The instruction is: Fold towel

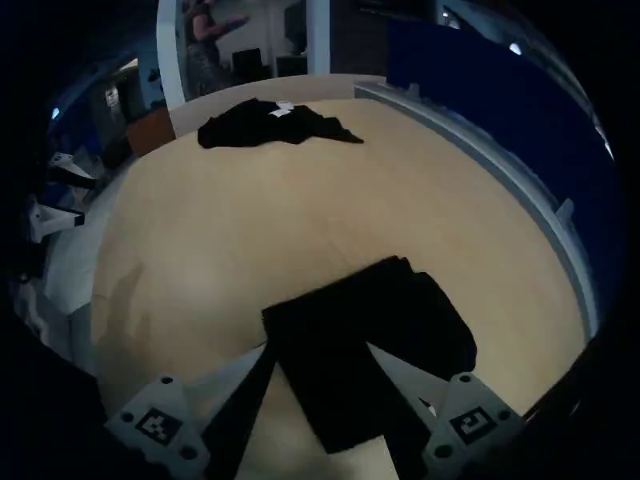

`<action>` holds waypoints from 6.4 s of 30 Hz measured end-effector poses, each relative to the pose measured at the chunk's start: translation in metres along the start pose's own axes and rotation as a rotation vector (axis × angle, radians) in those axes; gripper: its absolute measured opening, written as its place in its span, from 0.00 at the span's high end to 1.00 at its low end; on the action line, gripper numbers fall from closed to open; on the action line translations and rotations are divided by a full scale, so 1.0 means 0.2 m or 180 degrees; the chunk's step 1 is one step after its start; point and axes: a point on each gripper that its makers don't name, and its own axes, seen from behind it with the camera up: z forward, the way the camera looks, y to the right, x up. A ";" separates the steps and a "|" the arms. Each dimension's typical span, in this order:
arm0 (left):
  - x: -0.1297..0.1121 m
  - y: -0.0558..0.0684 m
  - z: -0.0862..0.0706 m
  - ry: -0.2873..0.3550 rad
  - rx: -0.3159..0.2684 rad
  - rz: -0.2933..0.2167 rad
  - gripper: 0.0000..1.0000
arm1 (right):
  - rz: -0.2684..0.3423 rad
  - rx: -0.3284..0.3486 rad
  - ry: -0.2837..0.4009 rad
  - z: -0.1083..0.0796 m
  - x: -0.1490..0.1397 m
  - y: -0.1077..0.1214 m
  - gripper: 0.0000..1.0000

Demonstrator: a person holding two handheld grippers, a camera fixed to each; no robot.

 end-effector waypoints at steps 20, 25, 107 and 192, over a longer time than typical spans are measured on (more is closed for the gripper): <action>0.03 0.07 0.01 0.0022 -0.0048 0.0088 0.08 | 0.0225 -0.0215 -0.0086 -0.18 -0.26 0.07 0.16; 0.04 0.09 0.02 0.0023 -0.0062 0.0111 0.08 | 0.0303 -0.0257 -0.0151 -0.21 -0.37 0.07 0.17; 0.31 0.25 0.04 0.0322 -0.0260 0.0245 0.07 | -0.0179 -0.0860 0.0562 -0.83 0.32 0.41 0.96; 0.46 0.55 0.14 0.0232 -0.0420 0.0721 0.08 | 0.0598 -0.1842 -0.0124 -2.01 -1.08 1.39 0.96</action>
